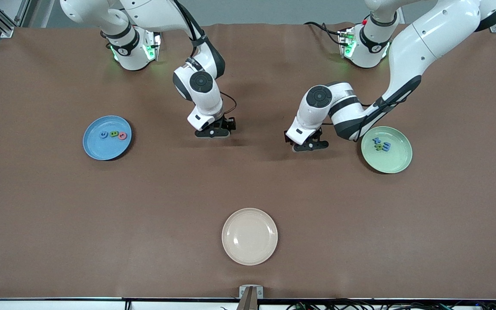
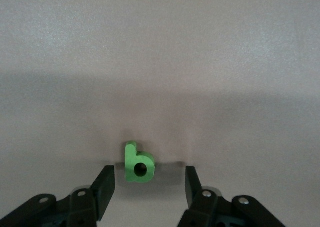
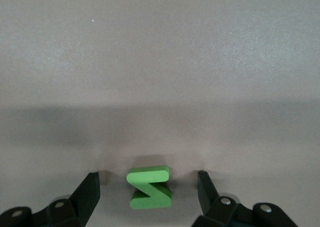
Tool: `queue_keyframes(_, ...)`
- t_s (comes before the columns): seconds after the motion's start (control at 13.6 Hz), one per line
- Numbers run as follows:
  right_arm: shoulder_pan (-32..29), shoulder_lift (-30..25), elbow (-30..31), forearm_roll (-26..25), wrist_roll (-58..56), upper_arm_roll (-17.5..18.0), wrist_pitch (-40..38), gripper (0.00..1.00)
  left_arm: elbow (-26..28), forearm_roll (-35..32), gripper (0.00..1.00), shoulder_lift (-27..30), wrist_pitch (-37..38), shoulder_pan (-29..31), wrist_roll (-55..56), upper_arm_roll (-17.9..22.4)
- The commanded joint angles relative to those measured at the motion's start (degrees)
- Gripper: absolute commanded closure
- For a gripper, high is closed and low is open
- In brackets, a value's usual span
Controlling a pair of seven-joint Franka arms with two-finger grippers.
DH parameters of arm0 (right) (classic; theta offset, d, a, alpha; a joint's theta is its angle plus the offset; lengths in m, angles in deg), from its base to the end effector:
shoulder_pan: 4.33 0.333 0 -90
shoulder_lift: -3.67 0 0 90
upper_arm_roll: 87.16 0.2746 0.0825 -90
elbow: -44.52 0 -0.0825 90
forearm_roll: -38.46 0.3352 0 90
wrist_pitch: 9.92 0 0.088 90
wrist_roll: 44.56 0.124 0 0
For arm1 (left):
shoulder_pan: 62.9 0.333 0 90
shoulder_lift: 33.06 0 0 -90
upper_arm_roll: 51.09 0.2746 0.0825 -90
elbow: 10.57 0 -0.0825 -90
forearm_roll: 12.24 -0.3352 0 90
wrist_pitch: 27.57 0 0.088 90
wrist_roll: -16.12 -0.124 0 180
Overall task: Sort uppercase to blue plate, lowercase to green plate
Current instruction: 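Grasp the green b with the left gripper while the right gripper grasps M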
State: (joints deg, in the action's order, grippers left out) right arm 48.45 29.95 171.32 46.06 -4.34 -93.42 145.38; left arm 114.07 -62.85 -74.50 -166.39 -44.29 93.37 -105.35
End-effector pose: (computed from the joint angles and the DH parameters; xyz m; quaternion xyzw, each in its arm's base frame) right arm 0.3581 0.3686 0.1622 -0.9997 -0.0014 -0.0125 0.0187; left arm 0.3942 -0.3088 0.1674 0.9981 0.0583 -0.0147 0.0105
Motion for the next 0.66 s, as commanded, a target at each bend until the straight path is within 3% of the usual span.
queue_keyframes(0.0, 1.27, 0.78, -0.86, -1.62, 1.79, -1.21, 0.09, 0.15, -0.18, -0.02, 0.38, -0.48, -0.84, -0.42, 0.54, 0.47)
queue_keyframes(0.3, 1.45, 0.70, -0.51, -1.71, 2.06, -1.21, -0.09, 0.15, -0.27, -0.72, 0.40, -0.57, -1.63, -0.51, 0.45, 1.87)
queue_keyframes(0.59, 1.54, 0.78, -0.51, -1.71, 2.06, -1.21, -0.09, 0.38, -0.27, -1.78, 0.43, -0.57, -2.16, -0.60, 0.45, 2.40)
